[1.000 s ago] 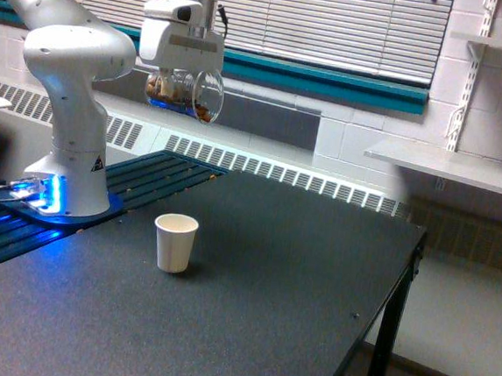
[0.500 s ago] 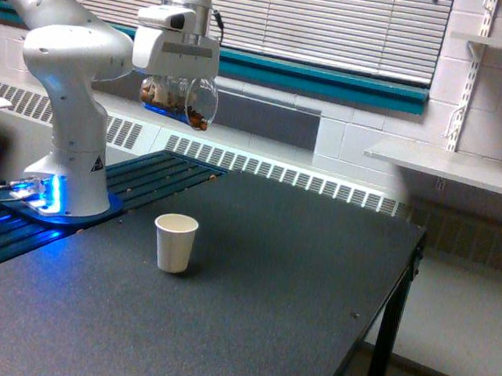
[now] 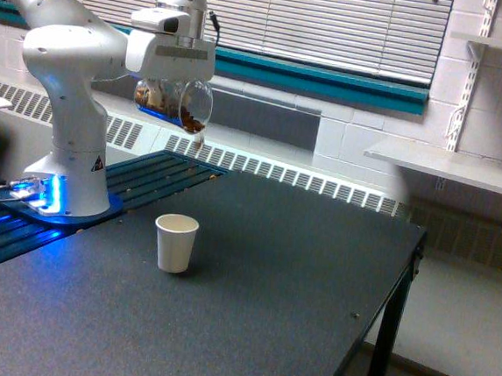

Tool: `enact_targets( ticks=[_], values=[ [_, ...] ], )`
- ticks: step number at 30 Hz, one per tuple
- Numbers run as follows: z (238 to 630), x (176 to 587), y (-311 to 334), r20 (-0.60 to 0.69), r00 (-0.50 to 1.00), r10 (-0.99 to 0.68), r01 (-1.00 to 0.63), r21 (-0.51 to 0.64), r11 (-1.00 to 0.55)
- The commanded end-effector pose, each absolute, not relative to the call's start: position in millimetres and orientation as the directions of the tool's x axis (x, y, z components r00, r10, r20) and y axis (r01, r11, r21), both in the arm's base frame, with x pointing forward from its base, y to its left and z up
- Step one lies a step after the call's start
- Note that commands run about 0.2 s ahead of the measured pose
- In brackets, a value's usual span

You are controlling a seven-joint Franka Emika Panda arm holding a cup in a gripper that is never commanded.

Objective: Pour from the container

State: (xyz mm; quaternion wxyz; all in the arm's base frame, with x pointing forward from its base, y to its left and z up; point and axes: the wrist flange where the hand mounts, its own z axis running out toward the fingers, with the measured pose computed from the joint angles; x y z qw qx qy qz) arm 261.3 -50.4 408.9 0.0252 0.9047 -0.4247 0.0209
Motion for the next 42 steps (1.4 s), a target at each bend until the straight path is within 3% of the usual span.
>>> enact_targets(
  ticks=[1, 42],
  values=[
    [399, 257, -53, 0.033, 0.653, -0.757, -0.757, 0.046, -0.651],
    [389, 234, -53, 0.004, 0.626, -0.779, -0.778, 0.061, -0.625]
  ],
)
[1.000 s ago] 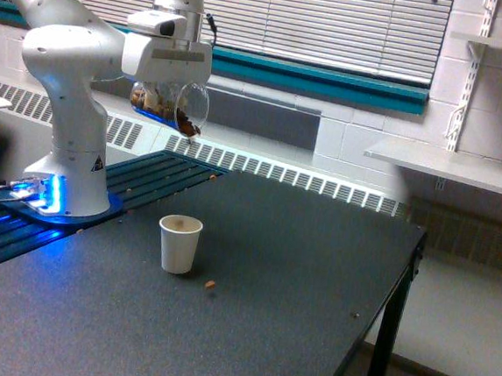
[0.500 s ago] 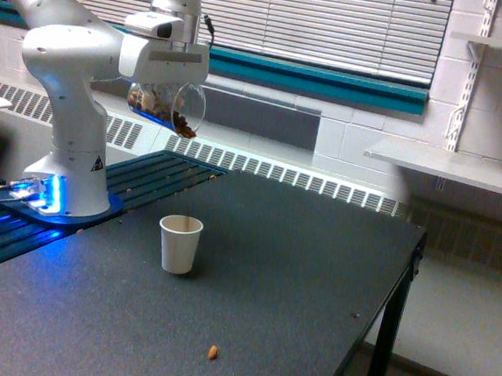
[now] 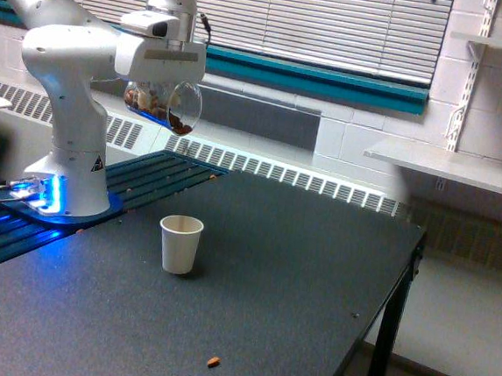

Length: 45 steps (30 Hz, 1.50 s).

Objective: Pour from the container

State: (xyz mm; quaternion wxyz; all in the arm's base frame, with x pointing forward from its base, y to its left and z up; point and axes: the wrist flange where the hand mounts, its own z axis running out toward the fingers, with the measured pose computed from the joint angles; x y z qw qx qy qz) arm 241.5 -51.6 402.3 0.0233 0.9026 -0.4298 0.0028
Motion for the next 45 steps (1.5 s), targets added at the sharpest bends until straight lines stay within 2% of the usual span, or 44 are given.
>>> enact_targets(
  ticks=[1, 45],
  values=[
    [389, 234, -54, 0.004, 0.624, -0.782, -0.78, 0.061, -0.622],
    [375, 236, -65, -0.033, 0.608, -0.793, -0.789, 0.09, -0.608]
  ],
)
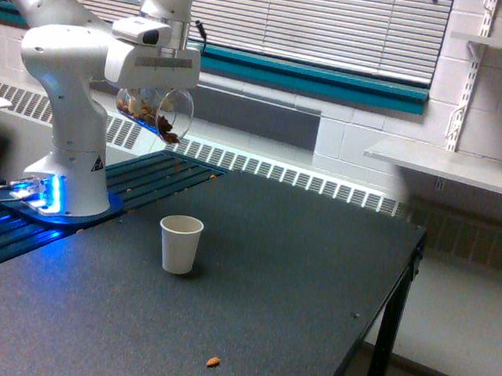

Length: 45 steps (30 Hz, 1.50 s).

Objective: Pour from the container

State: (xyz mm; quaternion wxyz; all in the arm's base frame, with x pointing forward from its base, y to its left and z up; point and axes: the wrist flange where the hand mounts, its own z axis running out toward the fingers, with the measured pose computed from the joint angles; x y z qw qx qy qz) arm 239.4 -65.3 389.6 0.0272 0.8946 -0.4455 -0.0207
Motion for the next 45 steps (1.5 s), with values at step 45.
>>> enact_targets(
  ticks=[45],
  values=[
    [367, 247, -73, -0.071, 0.615, -0.785, -0.774, 0.135, -0.619]
  ],
)
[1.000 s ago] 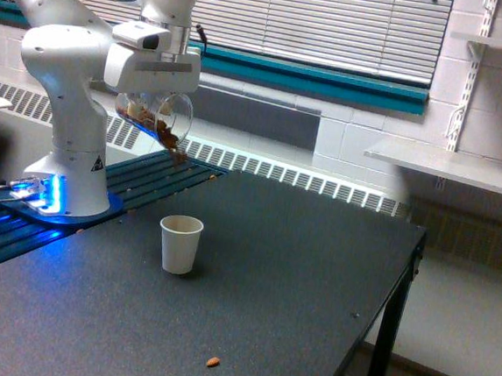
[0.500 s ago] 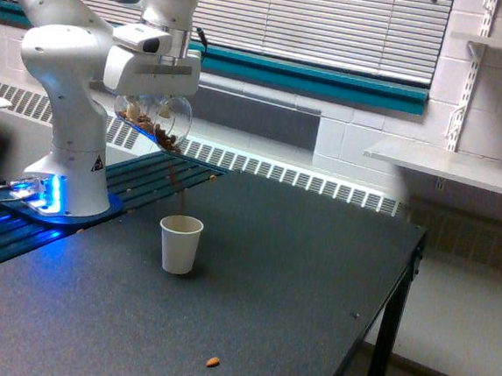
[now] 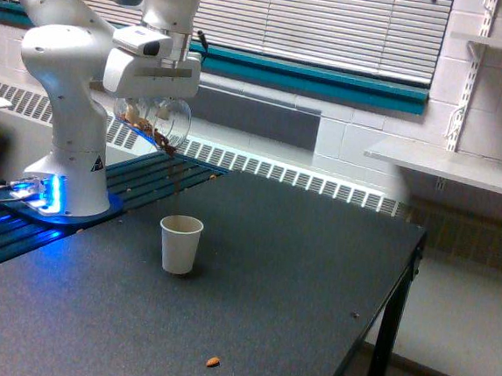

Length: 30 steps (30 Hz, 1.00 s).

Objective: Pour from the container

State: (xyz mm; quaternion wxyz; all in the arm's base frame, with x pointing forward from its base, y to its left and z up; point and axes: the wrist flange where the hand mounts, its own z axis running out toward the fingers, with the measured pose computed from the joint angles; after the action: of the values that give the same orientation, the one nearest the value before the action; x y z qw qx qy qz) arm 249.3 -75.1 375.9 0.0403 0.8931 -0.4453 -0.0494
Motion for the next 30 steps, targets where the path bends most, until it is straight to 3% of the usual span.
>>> enact_targets(
  ticks=[1, 30],
  values=[
    [367.3, 247.1, -73.3, -0.071, 0.615, -0.785, -0.774, 0.135, -0.618],
    [363.5, 245.9, -75.4, -0.11, 0.621, -0.776, -0.759, 0.163, -0.631]
  ],
)
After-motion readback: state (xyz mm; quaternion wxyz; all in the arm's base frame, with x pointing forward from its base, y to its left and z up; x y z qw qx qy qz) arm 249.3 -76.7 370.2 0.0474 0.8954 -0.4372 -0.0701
